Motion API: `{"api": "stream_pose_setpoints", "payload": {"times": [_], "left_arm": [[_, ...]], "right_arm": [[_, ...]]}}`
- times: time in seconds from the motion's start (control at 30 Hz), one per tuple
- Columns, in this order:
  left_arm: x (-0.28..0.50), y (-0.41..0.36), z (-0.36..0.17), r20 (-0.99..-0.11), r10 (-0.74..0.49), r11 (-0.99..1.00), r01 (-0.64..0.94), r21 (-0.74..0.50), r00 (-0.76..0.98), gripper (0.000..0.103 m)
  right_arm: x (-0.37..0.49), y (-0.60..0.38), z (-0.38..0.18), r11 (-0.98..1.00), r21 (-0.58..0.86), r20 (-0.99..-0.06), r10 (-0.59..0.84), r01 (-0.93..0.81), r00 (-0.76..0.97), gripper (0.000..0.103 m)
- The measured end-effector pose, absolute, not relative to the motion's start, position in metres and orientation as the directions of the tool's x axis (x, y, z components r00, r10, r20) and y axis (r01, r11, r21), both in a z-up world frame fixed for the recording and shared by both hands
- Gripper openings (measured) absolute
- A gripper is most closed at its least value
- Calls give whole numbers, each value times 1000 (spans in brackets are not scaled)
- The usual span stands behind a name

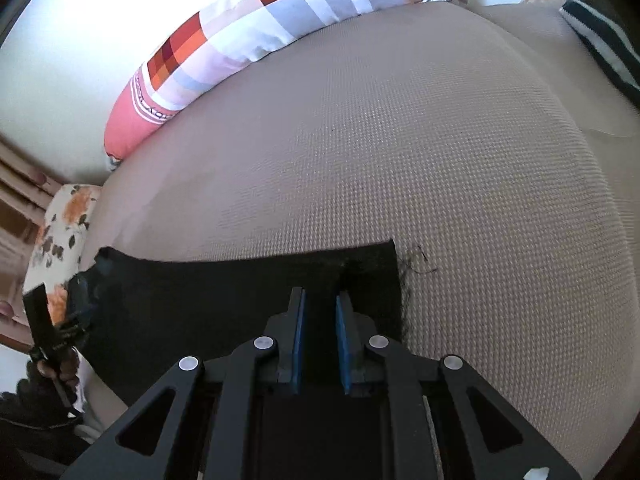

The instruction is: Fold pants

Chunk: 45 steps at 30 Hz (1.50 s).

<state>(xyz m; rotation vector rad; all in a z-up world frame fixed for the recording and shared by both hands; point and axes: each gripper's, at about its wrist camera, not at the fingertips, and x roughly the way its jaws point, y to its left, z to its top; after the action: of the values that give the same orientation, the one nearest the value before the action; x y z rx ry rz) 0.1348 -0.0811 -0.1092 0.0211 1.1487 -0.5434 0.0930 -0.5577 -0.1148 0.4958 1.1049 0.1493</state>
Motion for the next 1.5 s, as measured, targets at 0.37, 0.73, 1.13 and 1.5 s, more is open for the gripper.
{"api": "stream_pose_setpoints", "payload": {"times": [0.37,0.73,1.13,1.5], "left_arm": [[133,-85,-112,-871,-382,875,423,-234,310,62],[139,-79,-110,-849,-385,885,406,-229,362,62],[154,-84,-118,-837,-367,880,443,-171,405,62],[158,2,-87,-779,-323,937,300,-181,538,62]], "right_arm": [[105,-586,-133,755,614,-742,453,230,495,2],[84,-566,-95,825,453,-761,160,337,629,0],[100,-559,-111,839,303,-871,51,452,488,15],[110,-456,-50,926,278,-846,110,256,521,31]]}}
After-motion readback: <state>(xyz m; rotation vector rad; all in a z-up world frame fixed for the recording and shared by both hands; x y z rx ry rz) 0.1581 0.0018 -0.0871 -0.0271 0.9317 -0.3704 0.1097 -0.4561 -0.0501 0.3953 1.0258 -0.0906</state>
